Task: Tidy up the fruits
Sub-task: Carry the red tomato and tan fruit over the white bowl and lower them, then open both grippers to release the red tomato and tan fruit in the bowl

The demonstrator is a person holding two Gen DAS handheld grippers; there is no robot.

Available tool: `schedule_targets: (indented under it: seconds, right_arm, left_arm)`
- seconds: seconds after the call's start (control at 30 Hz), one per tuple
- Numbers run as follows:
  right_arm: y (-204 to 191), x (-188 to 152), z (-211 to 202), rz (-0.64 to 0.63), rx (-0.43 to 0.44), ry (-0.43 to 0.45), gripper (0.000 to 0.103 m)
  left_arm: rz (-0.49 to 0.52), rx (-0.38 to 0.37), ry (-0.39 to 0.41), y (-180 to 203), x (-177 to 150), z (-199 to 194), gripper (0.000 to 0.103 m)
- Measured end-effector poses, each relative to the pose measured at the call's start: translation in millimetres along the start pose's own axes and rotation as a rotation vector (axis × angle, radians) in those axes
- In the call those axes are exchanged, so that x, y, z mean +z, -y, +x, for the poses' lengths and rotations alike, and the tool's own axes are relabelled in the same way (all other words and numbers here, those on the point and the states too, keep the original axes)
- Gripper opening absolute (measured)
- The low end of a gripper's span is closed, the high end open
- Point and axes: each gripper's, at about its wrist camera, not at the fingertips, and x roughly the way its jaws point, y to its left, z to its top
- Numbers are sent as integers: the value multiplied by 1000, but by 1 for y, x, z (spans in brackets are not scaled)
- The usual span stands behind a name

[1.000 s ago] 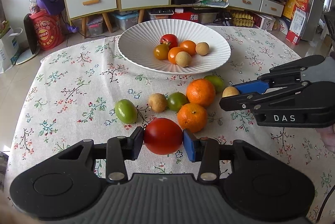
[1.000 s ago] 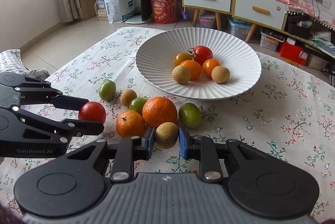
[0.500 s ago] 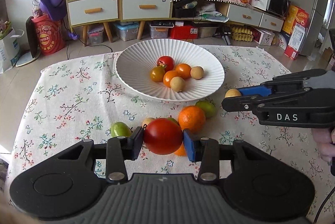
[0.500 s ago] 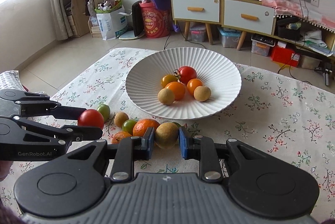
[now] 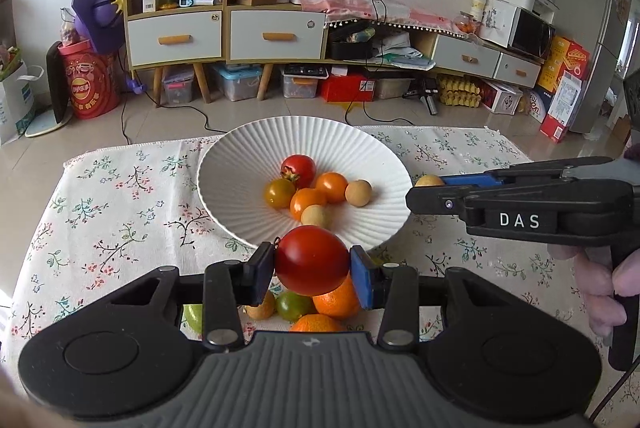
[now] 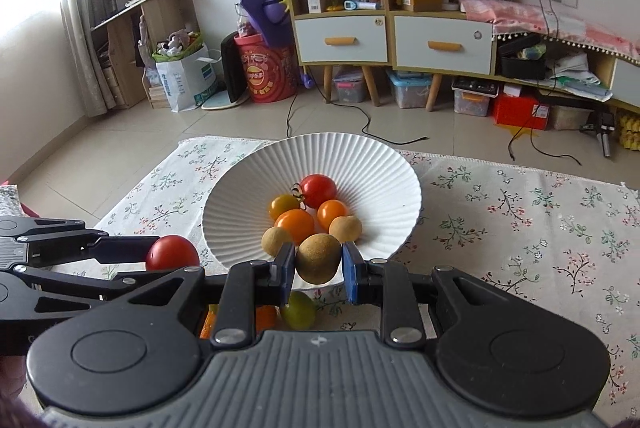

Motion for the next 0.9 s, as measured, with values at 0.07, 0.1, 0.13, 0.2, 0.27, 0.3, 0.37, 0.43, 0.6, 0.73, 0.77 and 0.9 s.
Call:
schedule_targets:
  seconds: [0.07, 0.1, 0.13, 0.2, 0.27, 0.3, 0.37, 0.43, 0.6, 0.73, 0.77, 0.9]
  right_arm:
    - [3, 1, 3, 17, -5, -2, 23]
    - [3, 2, 5, 23, -8, -3, 23]
    - [4, 3, 8, 26, -11, -3, 23]
    - [5, 4, 12, 30, -11, -8, 23]
    - [4, 5, 15, 31, -12, -10, 23]
    - [4, 5, 17, 28, -9, -15, 23]
    - [3, 5, 21, 18, -7, -23, 23]
    - [2, 4, 25, 5, -7, -34, 23]
    - [0, 1, 32, -21, -1, -59, 23]
    - [-3, -1, 36, -36, 0, -75, 23]
    - [-3, -2, 37, -38, -1, -77, 23]
    - [-1, -3, 39, -33, -7, -82, 23]
  left_arm:
    - [-12, 19, 2, -1, 3, 5, 34]
    - [-22, 28, 1, -3, 4, 8, 34]
    - [-32, 34, -1, -4, 5, 11, 34]
    - [-53, 49, -6, -7, 8, 18, 34]
    - [-59, 59, -5, -9, 11, 24, 34]
    - [-56, 61, -4, -10, 12, 27, 34]
    - [-29, 67, -8, -10, 14, 34, 34]
    - [-7, 93, -11, -9, 14, 40, 34]
    - [42, 104, -19, -6, 14, 48, 34]
    - [84, 92, -16, -3, 12, 52, 34]
    - [86, 89, -16, -3, 12, 54, 34]
    - [92, 82, -13, -2, 12, 58, 34]
